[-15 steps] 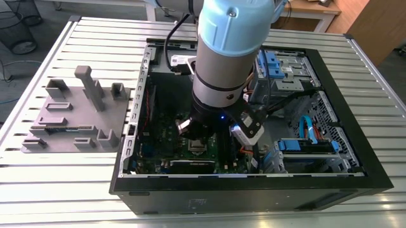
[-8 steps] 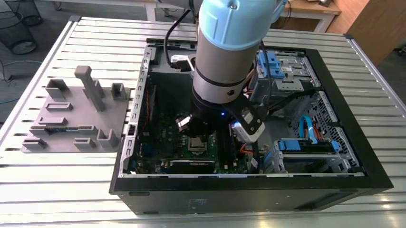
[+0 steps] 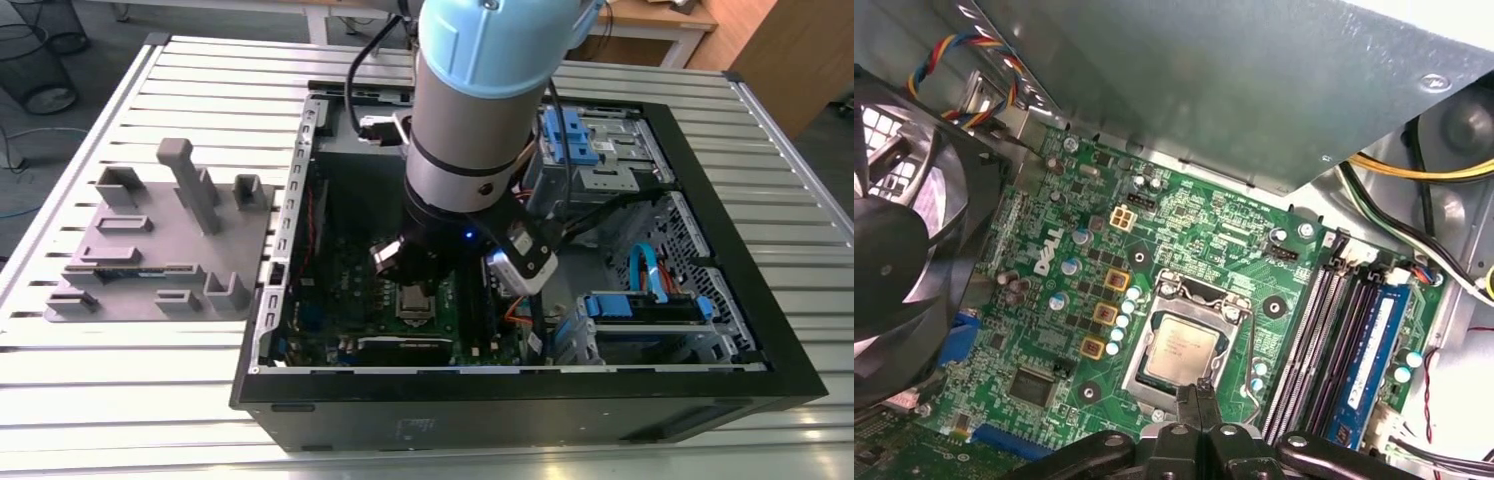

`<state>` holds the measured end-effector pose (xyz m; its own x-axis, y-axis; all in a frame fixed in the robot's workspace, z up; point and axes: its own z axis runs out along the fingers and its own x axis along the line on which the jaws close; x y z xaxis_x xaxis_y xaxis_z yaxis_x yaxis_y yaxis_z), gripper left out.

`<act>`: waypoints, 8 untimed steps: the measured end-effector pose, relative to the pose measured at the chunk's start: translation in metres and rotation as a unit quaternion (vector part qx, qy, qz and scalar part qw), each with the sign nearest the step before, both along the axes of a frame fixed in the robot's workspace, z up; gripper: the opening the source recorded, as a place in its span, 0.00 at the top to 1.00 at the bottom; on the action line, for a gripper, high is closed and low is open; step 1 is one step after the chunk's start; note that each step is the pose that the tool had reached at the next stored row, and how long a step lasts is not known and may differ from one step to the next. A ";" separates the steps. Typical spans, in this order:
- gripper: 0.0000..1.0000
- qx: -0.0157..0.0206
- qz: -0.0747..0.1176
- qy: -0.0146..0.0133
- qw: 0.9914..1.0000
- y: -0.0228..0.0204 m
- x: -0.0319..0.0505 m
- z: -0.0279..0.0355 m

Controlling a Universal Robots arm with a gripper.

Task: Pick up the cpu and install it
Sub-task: 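Close the cpu cover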

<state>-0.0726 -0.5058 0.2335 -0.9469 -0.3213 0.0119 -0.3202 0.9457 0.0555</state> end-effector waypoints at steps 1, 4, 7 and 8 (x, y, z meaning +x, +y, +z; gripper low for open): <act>0.89 0.000 0.000 0.000 1.000 0.0004 0.0000 0.0003; 0.89 0.000 0.000 0.000 1.000 0.0022 0.0000 0.0015; 0.89 0.000 0.000 0.000 1.000 0.0046 0.0000 0.0027; 0.89 0.000 0.000 0.000 1.000 0.0054 0.0000 0.0031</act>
